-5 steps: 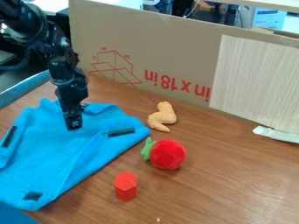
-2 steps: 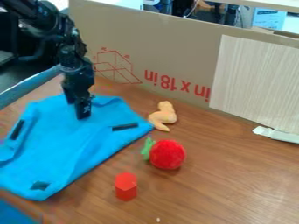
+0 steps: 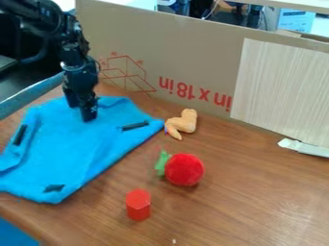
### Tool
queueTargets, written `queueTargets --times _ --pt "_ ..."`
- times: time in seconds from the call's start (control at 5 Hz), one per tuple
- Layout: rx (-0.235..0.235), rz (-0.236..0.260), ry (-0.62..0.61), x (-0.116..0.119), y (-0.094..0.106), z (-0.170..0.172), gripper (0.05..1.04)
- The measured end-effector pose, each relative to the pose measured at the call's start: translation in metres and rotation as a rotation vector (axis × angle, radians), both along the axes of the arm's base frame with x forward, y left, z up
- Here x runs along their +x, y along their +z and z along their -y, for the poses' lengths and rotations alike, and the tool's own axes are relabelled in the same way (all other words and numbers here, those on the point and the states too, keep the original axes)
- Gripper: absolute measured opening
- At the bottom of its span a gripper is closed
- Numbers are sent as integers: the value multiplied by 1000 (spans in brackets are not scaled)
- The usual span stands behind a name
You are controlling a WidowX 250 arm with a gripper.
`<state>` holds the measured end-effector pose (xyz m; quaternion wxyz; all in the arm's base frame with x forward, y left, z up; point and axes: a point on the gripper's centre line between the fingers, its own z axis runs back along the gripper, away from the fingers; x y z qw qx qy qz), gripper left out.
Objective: Move the cloth from bottom to up left
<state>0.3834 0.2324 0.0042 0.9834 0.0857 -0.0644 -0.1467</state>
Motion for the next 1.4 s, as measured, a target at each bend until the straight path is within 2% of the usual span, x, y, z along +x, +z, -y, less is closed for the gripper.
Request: queueTargets --times 0.4,0.8,1.0,1.2,1.4 --pt "-3 11 99 10 1 -22 999" --pt "-7 19 127 15 2 -34 999" --pt "-28 25 112 14 0 -30 999" --pt "-54 53 102 14 11 -23 999" --pt "-57 112 99 17 35 -20 999"
